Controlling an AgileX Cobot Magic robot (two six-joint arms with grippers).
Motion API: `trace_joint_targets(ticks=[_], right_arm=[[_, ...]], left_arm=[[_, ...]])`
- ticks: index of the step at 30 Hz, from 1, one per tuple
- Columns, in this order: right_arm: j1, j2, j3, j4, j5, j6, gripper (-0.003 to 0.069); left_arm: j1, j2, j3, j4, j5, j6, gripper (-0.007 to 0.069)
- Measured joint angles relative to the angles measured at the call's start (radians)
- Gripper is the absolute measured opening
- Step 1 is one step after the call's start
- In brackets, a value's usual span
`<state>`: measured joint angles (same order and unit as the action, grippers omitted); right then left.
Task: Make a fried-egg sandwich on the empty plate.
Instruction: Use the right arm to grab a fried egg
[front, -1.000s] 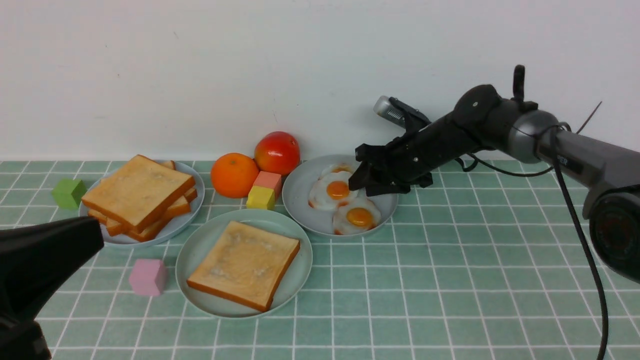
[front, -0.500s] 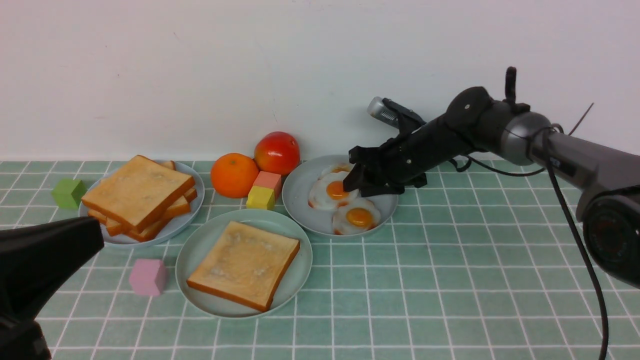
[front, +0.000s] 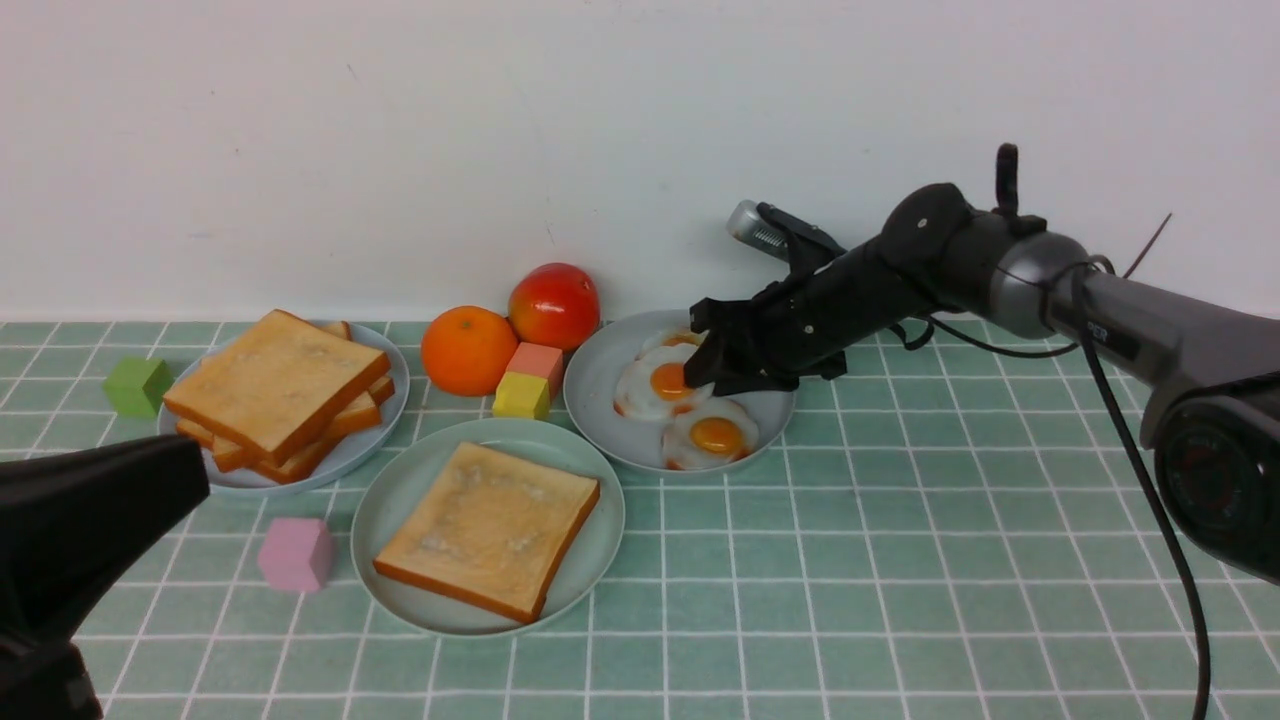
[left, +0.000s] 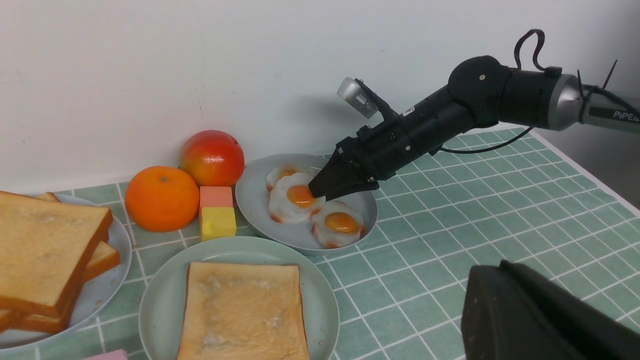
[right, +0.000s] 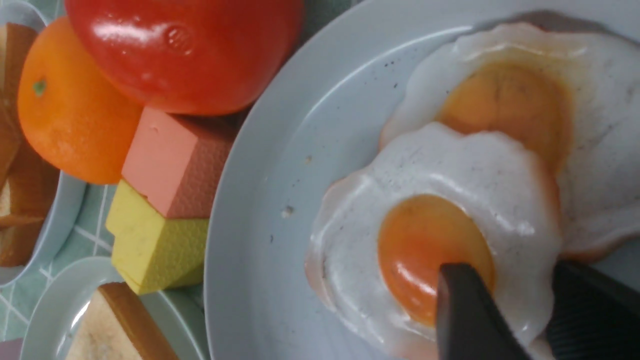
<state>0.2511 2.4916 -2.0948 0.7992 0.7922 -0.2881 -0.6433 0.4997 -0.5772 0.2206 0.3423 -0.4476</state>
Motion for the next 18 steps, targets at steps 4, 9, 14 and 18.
trace_joint_targets(ticks=[4,9,14,18], right_arm=[[0.0,0.007,0.0,0.0,-0.019,0.0,0.0151],[0.0,0.012,0.0,0.008,-0.028,0.006,0.008],[0.0,0.001,-0.002,0.019,-0.028,0.01,0.007],[0.0,-0.081,0.0,0.02,0.028,-0.049,0.0068]], left_arm=[[0.0,0.0,0.0,-0.001,0.0,0.0,-0.0013],[0.0,0.0,0.0,-0.001,0.0,0.0,-0.0013],[0.0,0.0,0.0,0.006,0.016,0.0,-0.0013],[0.0,0.0,0.0,0.007,0.089,0.0,-0.0013]])
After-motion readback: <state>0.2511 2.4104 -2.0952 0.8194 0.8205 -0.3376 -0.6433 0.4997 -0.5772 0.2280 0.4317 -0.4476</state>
